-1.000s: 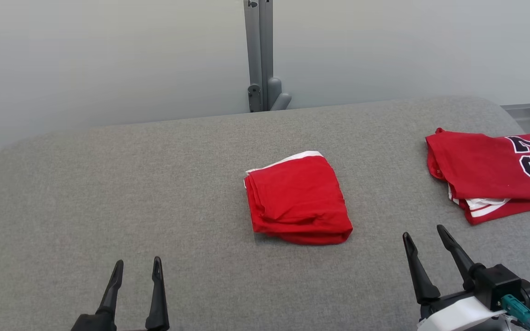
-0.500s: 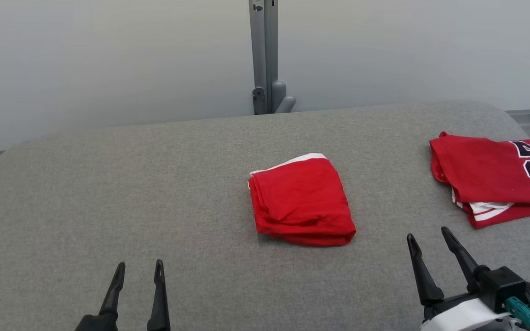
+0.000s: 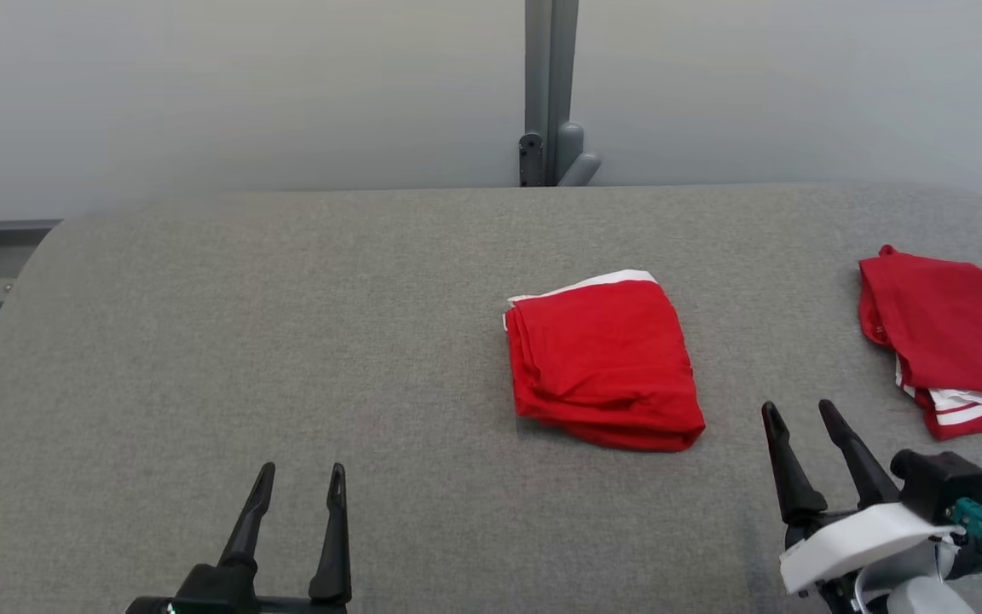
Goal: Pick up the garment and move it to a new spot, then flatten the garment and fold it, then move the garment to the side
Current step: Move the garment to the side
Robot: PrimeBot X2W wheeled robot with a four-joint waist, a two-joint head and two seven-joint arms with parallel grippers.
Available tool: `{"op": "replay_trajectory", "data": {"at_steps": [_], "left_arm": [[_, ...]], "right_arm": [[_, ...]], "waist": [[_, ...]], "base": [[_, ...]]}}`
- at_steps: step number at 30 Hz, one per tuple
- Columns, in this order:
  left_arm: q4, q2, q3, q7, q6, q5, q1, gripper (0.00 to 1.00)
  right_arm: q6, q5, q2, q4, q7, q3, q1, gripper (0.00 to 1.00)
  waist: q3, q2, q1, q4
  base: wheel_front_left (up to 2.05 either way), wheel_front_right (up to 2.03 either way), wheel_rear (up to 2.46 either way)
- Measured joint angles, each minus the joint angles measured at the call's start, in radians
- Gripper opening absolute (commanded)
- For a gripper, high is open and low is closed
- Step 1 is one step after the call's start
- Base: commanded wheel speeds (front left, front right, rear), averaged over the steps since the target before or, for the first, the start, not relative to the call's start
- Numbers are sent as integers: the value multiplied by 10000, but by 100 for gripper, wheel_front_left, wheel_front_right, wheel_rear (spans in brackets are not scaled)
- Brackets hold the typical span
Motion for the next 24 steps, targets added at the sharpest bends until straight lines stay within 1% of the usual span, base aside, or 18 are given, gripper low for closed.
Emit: {"op": "replay_trajectory", "data": {"at_steps": [3,6,9,14,17,20,24], "left_arm": [[-13,0,-284,0,13,-71,-128,100],[-29,0,-545,0,77,-84,-388,100],[-12,0,-734,0,96,-100,-722,100],[-6,0,-1049,0,174,-192,-1297,100],[33,0,-1210,0,221,-236,-1575,100],[67,0,-1342,0,263,-286,-1793,100],[148,2,-1452,0,301,-336,-1952,100]], "right_arm": [[0,1321,-357,1053,82,508,-805,100],[0,2661,-882,1753,554,1001,-1923,100],[0,4015,-1335,2230,1264,1398,-2885,100],[-2,6261,-2034,2775,2832,1839,-3947,100],[-2,7216,-2351,3037,3521,1948,-4358,100],[-2,8123,-2429,3210,4088,1965,-4593,100],[-2,8750,-2589,3421,4635,2115,-4848,100]], "waist": [[230,0,0,216],[577,0,0,395],[979,0,0,563],[1680,0,0,873],[2070,0,1,1079],[2391,0,1,1305],[2710,0,1,1580]], "base": [[0,0,0],[0,0,0],[0,0,0],[0,0,0],[0,0,0],[0,0,0],[0,0,0]]}}
